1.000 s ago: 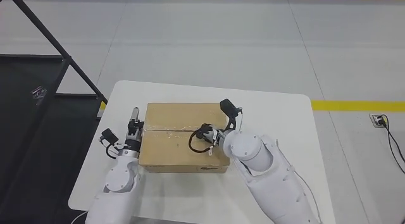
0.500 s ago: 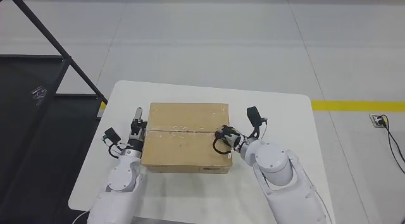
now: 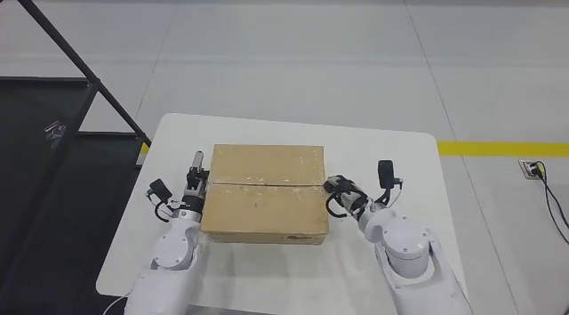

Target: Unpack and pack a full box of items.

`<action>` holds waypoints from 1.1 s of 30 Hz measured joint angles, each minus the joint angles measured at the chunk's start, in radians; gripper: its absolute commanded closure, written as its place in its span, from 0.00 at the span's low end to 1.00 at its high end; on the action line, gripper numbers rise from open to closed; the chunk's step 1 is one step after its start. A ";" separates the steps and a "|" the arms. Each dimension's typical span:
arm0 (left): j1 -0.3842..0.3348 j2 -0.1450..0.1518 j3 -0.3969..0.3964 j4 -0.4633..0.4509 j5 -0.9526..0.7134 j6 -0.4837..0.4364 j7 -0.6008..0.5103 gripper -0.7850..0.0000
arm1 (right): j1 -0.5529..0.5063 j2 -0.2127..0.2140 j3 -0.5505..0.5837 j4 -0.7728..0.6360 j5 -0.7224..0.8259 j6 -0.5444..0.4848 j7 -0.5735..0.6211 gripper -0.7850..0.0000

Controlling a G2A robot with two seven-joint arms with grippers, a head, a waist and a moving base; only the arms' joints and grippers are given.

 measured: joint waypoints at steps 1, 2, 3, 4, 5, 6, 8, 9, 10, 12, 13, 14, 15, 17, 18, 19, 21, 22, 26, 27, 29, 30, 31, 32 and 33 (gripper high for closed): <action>0.000 0.000 0.000 0.000 0.000 0.000 0.000 0.00 | 0.002 0.001 0.001 0.006 0.004 0.003 0.004 1.00; 0.000 0.000 0.000 0.000 0.001 0.000 0.000 0.00 | 0.004 0.001 0.002 0.013 0.007 0.007 0.009 1.00; 0.000 0.000 0.000 0.000 0.002 0.000 -0.001 0.00 | 0.006 0.002 0.004 0.021 0.010 0.014 0.016 1.00; 0.000 0.000 0.000 0.000 0.002 0.000 -0.001 0.00 | 0.008 0.003 0.006 0.026 0.012 0.020 0.019 1.00; 0.000 0.000 0.000 0.001 0.003 0.000 -0.001 0.00 | 0.011 0.004 0.008 0.032 0.015 0.026 0.019 1.00; 0.000 0.000 0.000 0.001 0.004 0.000 0.000 0.00 | 0.013 0.004 0.012 0.037 0.020 0.031 0.012 1.00; 0.000 0.000 0.000 0.001 0.005 0.001 0.001 0.00 | 0.011 0.004 0.019 0.041 0.032 0.025 -0.006 1.00; 0.000 0.000 0.001 0.001 0.007 0.002 0.001 0.00 | 0.006 0.004 0.024 0.041 0.044 0.012 -0.018 1.00; -0.001 0.000 0.002 0.000 0.009 0.002 0.001 0.00 | 0.000 0.004 0.028 0.038 0.053 0.000 -0.027 1.00; -0.002 -0.001 0.004 0.000 0.011 0.004 0.002 0.00 | -0.015 0.005 0.036 0.029 0.073 -0.032 -0.041 1.00; -0.003 -0.001 0.005 0.000 0.012 0.004 0.002 0.00 | -0.021 0.005 0.038 0.026 0.078 -0.043 -0.047 1.00; -0.004 -0.001 0.006 0.001 0.013 0.005 0.003 0.00 | -0.027 0.005 0.039 0.022 0.082 -0.054 -0.052 1.00; -0.006 -0.002 0.008 0.002 0.015 0.006 0.004 0.00 | -0.032 0.006 0.039 0.018 0.090 -0.074 -0.052 1.00; -0.008 -0.003 0.011 0.004 0.017 0.006 0.005 0.00 | -0.044 0.007 0.044 0.011 0.108 -0.119 -0.047 1.00; -0.010 -0.003 0.014 0.005 0.018 0.007 0.006 0.00 | -0.054 0.008 0.053 0.008 0.121 -0.153 -0.052 1.00; -0.012 -0.004 0.016 0.006 0.018 0.007 0.007 0.00 | -0.062 0.008 0.060 0.005 0.131 -0.180 -0.060 1.00; -0.015 -0.005 0.019 0.007 0.020 0.008 0.011 0.00 | -0.083 0.009 0.077 -0.001 0.158 -0.247 -0.080 1.00; -0.017 -0.005 0.019 0.006 0.020 0.007 0.014 0.00 | -0.092 0.009 0.083 -0.004 0.169 -0.277 -0.087 1.00; -0.027 -0.007 0.012 0.002 0.004 0.001 0.040 0.00 | -0.140 0.011 0.114 -0.015 0.223 -0.419 -0.109 1.00; -0.030 -0.007 0.005 -0.001 -0.003 -0.003 0.050 0.00 | -0.155 0.012 0.126 -0.016 0.239 -0.461 -0.114 1.00; -0.034 -0.006 -0.009 -0.008 -0.018 -0.010 0.065 0.00 | -0.175 0.014 0.145 -0.012 0.266 -0.522 -0.123 0.76; -0.035 -0.006 -0.019 -0.016 -0.032 -0.015 0.072 0.00 | -0.186 0.014 0.158 -0.003 0.287 -0.558 -0.132 0.19; -0.035 -0.005 -0.028 -0.024 -0.044 -0.019 0.077 0.00 | -0.191 0.015 0.168 0.006 0.304 -0.584 -0.136 0.00; -0.035 -0.004 -0.037 -0.032 -0.057 -0.022 0.082 0.00 | -0.194 0.015 0.179 0.019 0.321 -0.607 -0.137 0.00; -0.034 -0.003 -0.050 -0.046 -0.073 -0.027 0.087 0.00 | -0.195 0.016 0.189 0.032 0.336 -0.628 -0.136 0.00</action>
